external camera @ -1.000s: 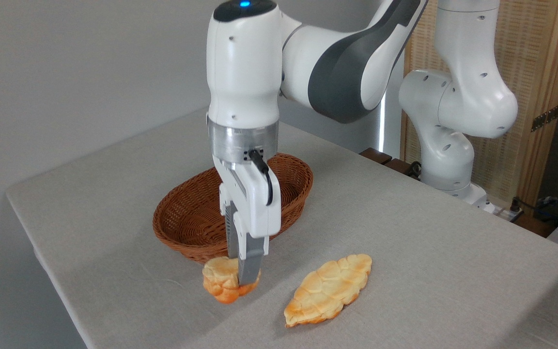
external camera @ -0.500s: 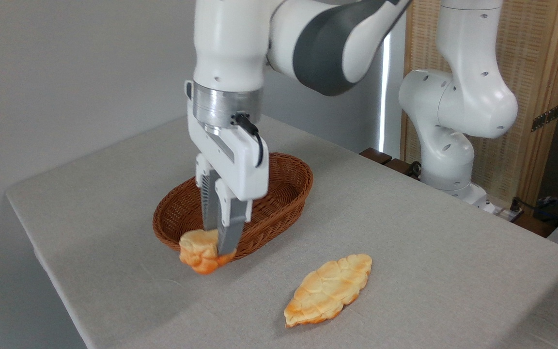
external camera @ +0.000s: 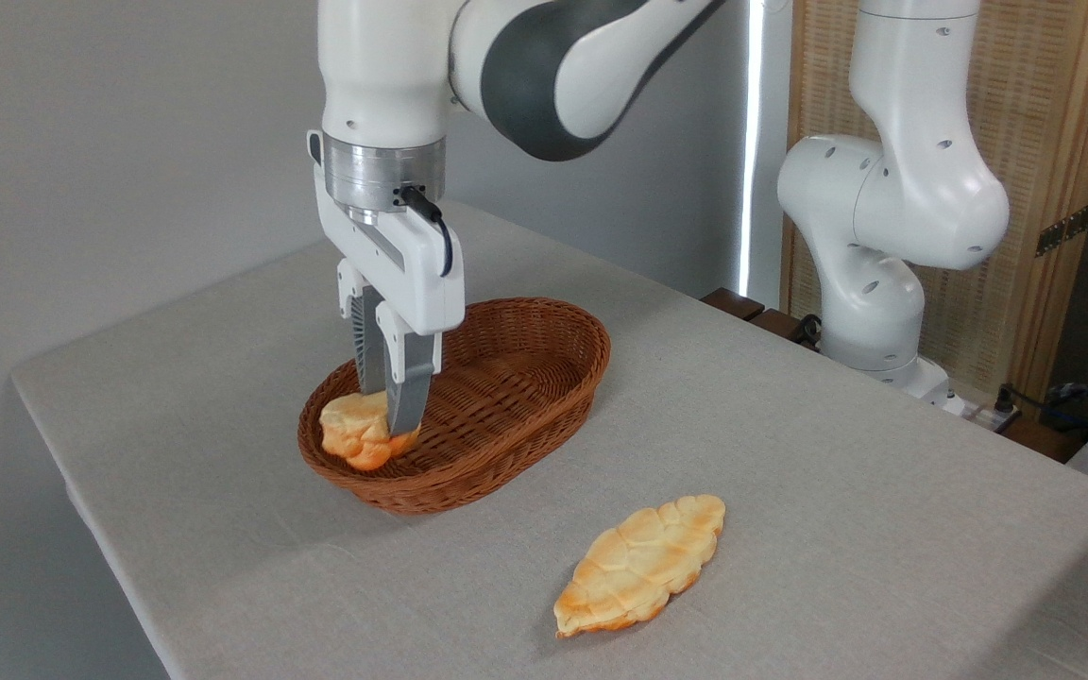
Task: Put bread into the basket
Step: 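Lift the held bun and carry it into the wicker basket, then lower the bun onto the basket bottom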
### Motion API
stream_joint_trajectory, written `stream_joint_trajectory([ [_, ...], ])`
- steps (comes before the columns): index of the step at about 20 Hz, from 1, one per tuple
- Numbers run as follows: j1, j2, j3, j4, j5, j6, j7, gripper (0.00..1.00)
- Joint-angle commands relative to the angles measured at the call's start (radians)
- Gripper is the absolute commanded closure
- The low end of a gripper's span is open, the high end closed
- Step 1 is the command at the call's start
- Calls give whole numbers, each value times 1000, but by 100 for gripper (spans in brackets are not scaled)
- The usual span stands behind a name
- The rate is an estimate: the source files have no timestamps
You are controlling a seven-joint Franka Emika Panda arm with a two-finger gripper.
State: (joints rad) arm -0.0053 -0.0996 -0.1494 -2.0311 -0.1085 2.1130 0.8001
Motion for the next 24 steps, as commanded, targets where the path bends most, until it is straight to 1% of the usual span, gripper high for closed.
stream_joint_trajectory([
  [1, 2, -6, -48, 9, -16, -65, -41, 44],
  [2, 2, -3, -67, 9, -16, -65, -67, 40],
  [3, 2, 1, -78, 9, -16, -64, -80, 40],
  [4, 2, 4, -81, 8, -19, -62, -87, 35],
  [6, 2, 12, -108, 8, -34, -61, -113, 15],
  [7, 2, 15, -113, 8, -34, -62, -133, 2],
  [9, 2, 14, -127, 8, -36, -64, -172, 0],
  [24, 2, 12, -130, 8, -34, -68, -174, 0],
])
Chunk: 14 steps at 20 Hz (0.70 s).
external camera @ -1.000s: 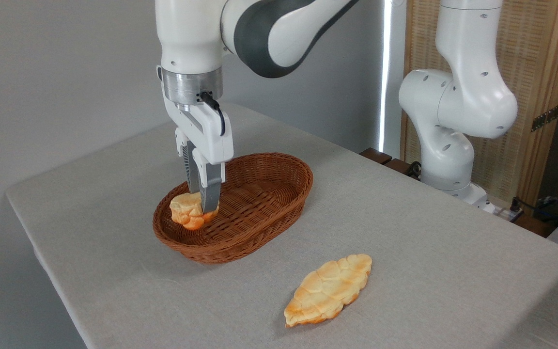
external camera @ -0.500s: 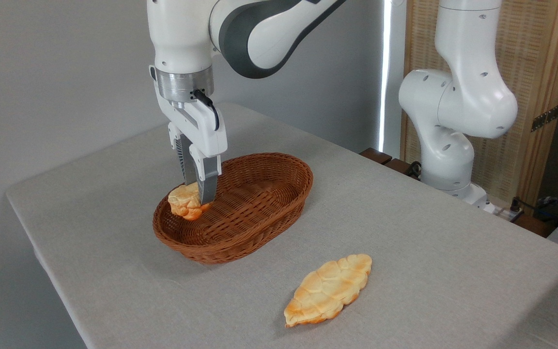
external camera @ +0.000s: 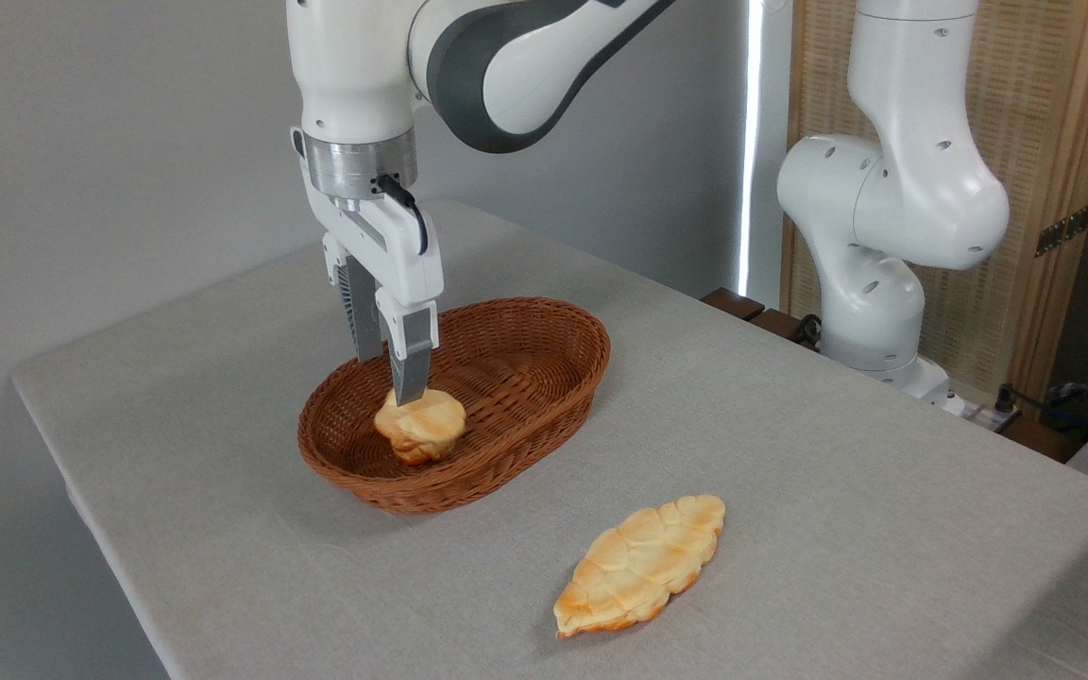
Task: Put bread into the basket
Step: 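Lower the bun onto the basket bottom, then open the gripper to release the bun inside the basket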
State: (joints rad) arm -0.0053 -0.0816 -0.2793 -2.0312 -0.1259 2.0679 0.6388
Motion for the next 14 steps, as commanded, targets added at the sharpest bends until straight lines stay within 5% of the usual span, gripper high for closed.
stream_joint_trajectory([
  [1, 4, -7, 3, 9, -17, -23, -13, 0],
  [6, 10, -9, 25, 11, -8, -11, -1, 0],
  [14, 13, -7, 147, 31, 32, -15, 7, 0],
])
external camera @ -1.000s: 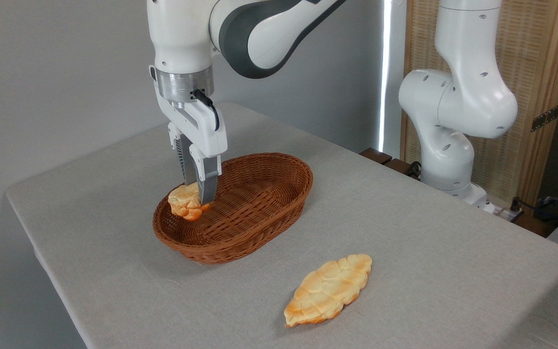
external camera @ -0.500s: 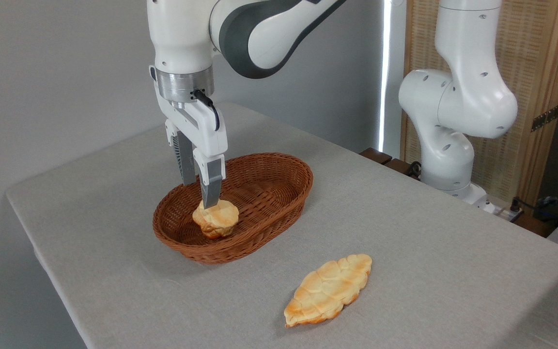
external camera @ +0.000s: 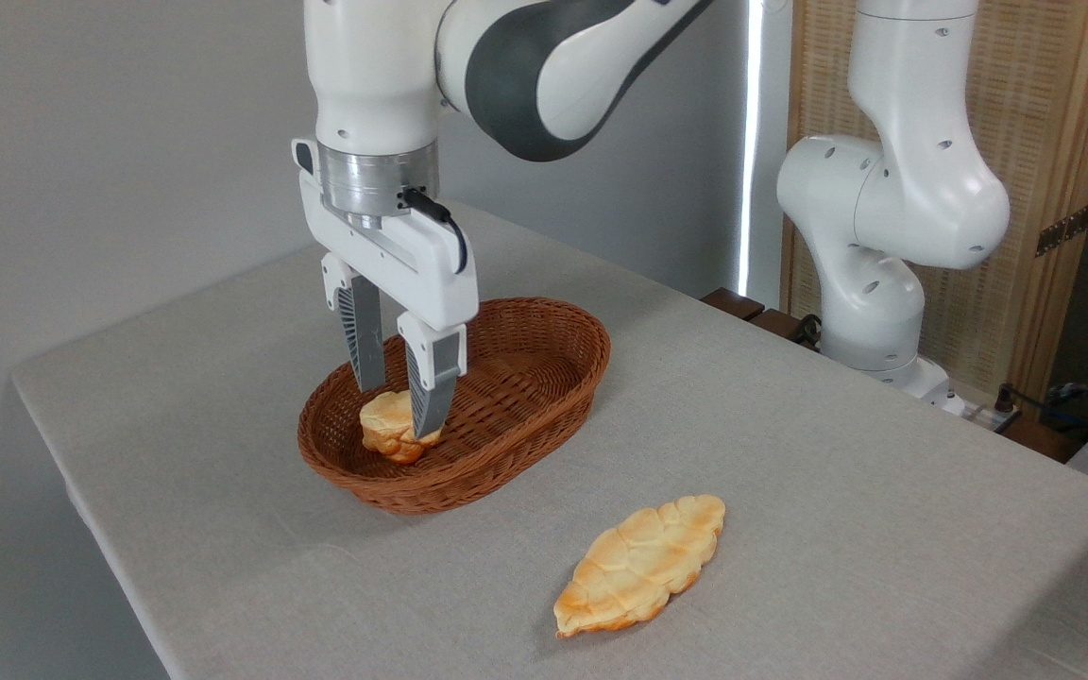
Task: Put bread into the basket
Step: 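Open the gripper to release the bun inside the basket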
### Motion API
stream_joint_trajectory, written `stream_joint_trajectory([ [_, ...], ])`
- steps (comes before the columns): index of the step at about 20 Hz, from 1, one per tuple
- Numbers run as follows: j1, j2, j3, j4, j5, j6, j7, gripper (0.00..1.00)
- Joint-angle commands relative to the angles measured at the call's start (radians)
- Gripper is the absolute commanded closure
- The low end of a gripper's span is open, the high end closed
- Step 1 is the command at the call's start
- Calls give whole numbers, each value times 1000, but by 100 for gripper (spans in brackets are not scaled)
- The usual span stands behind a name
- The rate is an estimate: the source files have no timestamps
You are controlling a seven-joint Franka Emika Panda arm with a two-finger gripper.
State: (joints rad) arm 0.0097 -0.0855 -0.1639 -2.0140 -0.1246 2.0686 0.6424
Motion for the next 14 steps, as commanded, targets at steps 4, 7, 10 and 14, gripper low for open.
stream_joint_trajectory([
  [4, -2, -5, 64, 20, 51, -22, 35, 0],
  [7, -2, -7, 69, 18, 49, -45, 72, 0],
  [10, -2, -8, 87, 20, 49, -45, 91, 0],
  [14, -2, -13, 107, 18, 33, -71, 123, 0],
])
